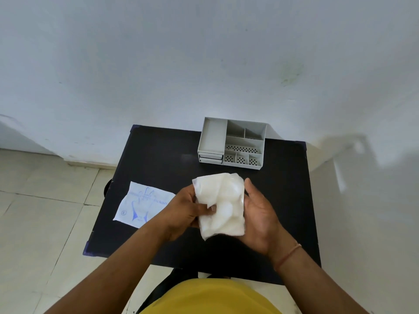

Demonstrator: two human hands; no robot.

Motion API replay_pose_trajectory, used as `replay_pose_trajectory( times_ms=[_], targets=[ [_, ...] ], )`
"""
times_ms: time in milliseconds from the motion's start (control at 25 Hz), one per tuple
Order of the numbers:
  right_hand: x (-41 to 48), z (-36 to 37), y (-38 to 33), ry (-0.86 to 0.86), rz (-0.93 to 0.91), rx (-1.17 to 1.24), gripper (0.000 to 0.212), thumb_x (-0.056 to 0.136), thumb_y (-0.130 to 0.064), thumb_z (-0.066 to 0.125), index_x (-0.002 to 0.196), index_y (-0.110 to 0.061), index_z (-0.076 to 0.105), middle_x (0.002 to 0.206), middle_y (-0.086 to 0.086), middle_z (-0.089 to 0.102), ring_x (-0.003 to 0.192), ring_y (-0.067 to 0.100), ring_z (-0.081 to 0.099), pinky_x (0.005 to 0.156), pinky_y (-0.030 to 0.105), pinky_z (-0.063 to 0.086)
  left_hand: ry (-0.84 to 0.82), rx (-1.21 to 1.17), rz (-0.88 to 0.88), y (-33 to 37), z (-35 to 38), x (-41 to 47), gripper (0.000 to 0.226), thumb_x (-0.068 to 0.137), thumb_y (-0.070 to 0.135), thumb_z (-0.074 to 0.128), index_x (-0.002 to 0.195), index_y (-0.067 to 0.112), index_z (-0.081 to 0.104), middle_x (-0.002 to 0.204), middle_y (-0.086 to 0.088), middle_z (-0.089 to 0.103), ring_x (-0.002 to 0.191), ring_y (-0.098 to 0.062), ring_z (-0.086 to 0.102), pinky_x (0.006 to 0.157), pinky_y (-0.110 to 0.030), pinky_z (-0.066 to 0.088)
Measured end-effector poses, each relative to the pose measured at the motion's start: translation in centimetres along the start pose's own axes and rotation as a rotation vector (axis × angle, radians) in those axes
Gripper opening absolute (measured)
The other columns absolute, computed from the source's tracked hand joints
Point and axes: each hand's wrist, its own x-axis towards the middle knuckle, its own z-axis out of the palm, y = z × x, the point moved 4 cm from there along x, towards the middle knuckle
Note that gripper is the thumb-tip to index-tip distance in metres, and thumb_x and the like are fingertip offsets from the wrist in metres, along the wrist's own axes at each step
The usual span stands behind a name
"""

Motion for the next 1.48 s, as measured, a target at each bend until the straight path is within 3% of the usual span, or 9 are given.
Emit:
replay_pose_trajectory(
  times_ms=[200, 360, 480, 640, 840, 1000, 1120, 1320, 1480],
  targets=[
    [2.3, 0.8, -0.7, 0.266, -0.225, -0.323, 0.032, 0.1, -0.017, 0.067, 0.132, -0.017, 0.069, 0.123, 0.017, 0.078, 0.113, 0.037, 0.075, 0.09, 0.055, 0.063, -0.056, 0.03, -0.051, 1.1, -1.4, 0.8, 0.058, 0.088, 0.001, 0.08, 0.137, 0.028, 0.063, 0.125, -0.006, 0.079, 0.115, -0.029, 0.077, 0.095, -0.063, 0.061],
    [3.4, 1.7, -0.7, 0.288, -0.255, -0.422, 0.031, 0.099, -0.011, 0.068, 0.129, -0.018, 0.071, 0.12, 0.013, 0.08, 0.111, 0.034, 0.077, 0.088, 0.049, 0.064, -0.085, -0.079, -0.073, 1.7, -2.5, 1.2, 0.039, 0.097, 0.037, 0.065, 0.136, 0.03, 0.067, 0.125, -0.013, 0.078, 0.114, -0.038, 0.075, 0.079, -0.053, 0.065],
    [4.4, 1.8, -0.6, 0.353, -0.289, -0.504, 0.031, 0.099, -0.009, 0.066, 0.128, -0.018, 0.071, 0.119, 0.015, 0.079, 0.112, 0.035, 0.076, 0.09, 0.047, 0.063, 0.029, 0.021, -0.009, 1.2, -3.3, 2.4, 0.032, 0.102, 0.019, 0.067, 0.134, 0.02, 0.07, 0.12, -0.015, 0.08, 0.113, -0.038, 0.076, 0.084, -0.055, 0.064],
    [4.8, 2.0, -0.8, 0.275, -0.235, -0.38, 0.038, 0.101, -0.022, 0.056, 0.135, -0.013, 0.069, 0.129, 0.019, 0.074, 0.122, 0.035, 0.07, 0.099, 0.046, 0.059, 0.102, 0.087, 0.041, 0.6, -4.3, 3.4, 0.029, 0.101, 0.003, 0.066, 0.125, 0.017, 0.073, 0.113, -0.008, 0.084, 0.11, -0.031, 0.078, 0.084, -0.045, 0.066],
    [5.0, 2.2, -1.3, 0.15, -0.029, -0.007, 0.083, 0.098, -0.072, 0.041, 0.141, -0.005, 0.065, 0.145, 0.025, 0.063, 0.134, 0.04, 0.06, 0.12, 0.053, 0.039, -0.002, 0.128, -0.007, 0.8, -5.3, 4.3, 0.033, 0.101, 0.013, 0.07, 0.133, 0.02, 0.071, 0.121, -0.007, 0.081, 0.115, -0.029, 0.077, 0.09, -0.05, 0.065],
    [6.7, 1.3, -0.7, 0.349, -0.094, -0.253, 0.056, 0.086, -0.039, 0.077, 0.124, 0.002, 0.074, 0.125, 0.029, 0.074, 0.106, 0.034, 0.074, 0.104, 0.047, 0.057, -0.056, 0.102, -0.007, 0.7, -4.7, 5.0, 0.035, 0.101, 0.002, 0.066, 0.133, 0.016, 0.071, 0.122, -0.014, 0.08, 0.114, -0.033, 0.077, 0.088, -0.051, 0.063],
    [7.5, 0.8, -0.5, 0.411, -0.194, -0.376, 0.037, 0.086, -0.017, 0.082, 0.117, 0.003, 0.076, 0.117, 0.029, 0.077, 0.095, 0.032, 0.078, 0.089, 0.044, 0.065, -0.014, 0.045, -0.013, 0.8, -4.6, 5.5, 0.035, 0.1, -0.001, 0.067, 0.13, 0.015, 0.072, 0.118, -0.013, 0.082, 0.11, -0.03, 0.078, 0.08, -0.04, 0.065],
    [8.5, 0.5, -0.8, 0.453, -0.249, -0.384, 0.026, 0.086, -0.011, 0.084, 0.111, -0.007, 0.079, 0.108, 0.018, 0.082, 0.096, 0.031, 0.08, 0.087, 0.045, 0.065, -0.034, 0.176, -0.097, 2.0, -5.6, 6.3, 0.044, 0.096, 0.006, 0.073, 0.136, 0.025, 0.066, 0.119, -0.009, 0.081, 0.11, -0.032, 0.078, 0.077, -0.049, 0.068],
    [9.5, -0.4, -1.5, 0.461, -0.296, -0.333, 0.046, 0.076, -0.016, 0.088, 0.12, -0.008, 0.076, 0.116, 0.018, 0.08, 0.108, 0.036, 0.077, 0.094, 0.051, 0.062, -0.066, 0.238, -0.189, 4.9, -9.0, 8.5, 0.045, 0.096, 0.026, 0.075, 0.139, 0.034, 0.063, 0.118, -0.004, 0.079, 0.092, -0.027, 0.081, 0.064, -0.044, 0.065]
  ],
)
